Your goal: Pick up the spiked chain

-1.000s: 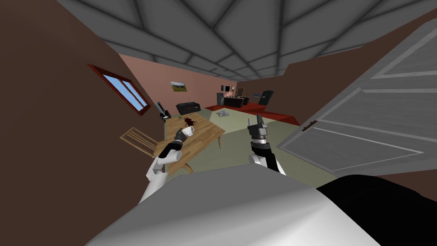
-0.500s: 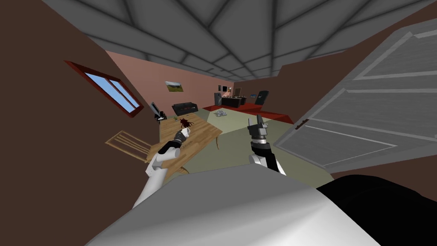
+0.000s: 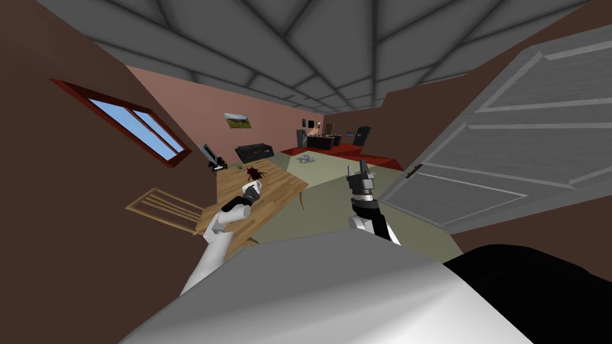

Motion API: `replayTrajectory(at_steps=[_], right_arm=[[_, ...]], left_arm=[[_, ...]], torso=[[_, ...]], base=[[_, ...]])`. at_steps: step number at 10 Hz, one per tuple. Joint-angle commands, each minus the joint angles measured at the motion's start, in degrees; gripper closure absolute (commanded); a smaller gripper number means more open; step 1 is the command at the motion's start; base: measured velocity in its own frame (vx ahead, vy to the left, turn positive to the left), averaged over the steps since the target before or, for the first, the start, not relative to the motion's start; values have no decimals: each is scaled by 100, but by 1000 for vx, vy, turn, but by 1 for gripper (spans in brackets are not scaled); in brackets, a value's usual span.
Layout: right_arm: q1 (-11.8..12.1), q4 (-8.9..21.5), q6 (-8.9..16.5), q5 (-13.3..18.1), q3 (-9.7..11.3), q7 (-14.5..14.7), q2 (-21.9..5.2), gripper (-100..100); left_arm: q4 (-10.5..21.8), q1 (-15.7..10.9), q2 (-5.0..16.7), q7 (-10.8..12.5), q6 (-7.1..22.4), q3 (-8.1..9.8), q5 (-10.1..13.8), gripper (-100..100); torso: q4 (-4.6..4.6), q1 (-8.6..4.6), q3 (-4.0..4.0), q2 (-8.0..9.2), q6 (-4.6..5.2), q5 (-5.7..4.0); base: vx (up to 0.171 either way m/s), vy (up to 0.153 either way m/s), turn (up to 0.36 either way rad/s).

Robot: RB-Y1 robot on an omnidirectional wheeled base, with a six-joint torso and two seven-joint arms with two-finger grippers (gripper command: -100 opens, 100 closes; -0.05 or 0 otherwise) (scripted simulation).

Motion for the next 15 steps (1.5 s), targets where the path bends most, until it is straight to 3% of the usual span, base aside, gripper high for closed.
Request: replayTrajectory(at_steps=[1, 6, 10, 13, 15], right_arm=[[0, 0, 0, 0, 0, 0, 0, 0], [0, 0, 0, 0, 0, 0, 0, 0], [0, 0, 0, 0, -1, 0, 0, 0], [0, 0, 0, 0, 0, 0, -1, 0], [0, 0, 0, 0, 0, 0, -1, 0]], left_arm=[[242, -133, 68, 63, 286, 95, 30, -100], [658, -278, 208, 171, 905, 265, 89, -100], [1276, -394, 399, 337, 1585, 521, 126, -100], [1494, -412, 457, 391, 1856, 605, 128, -100], [1844, -436, 569, 497, 2261, 770, 121, -100]], torso=[[0, 0, 0, 0, 0, 0], [0, 7, -1, -1, 1, 2], [0, 19, 0, 1, -3, 5], [1, 20, 3, 5, -1, 5], [1, 21, 1, 2, 1, 5]], base=[[23, -20, -104], [18, -6, -89], [18, 20, -128], [9, 26, -85], [15, 45, -167]])
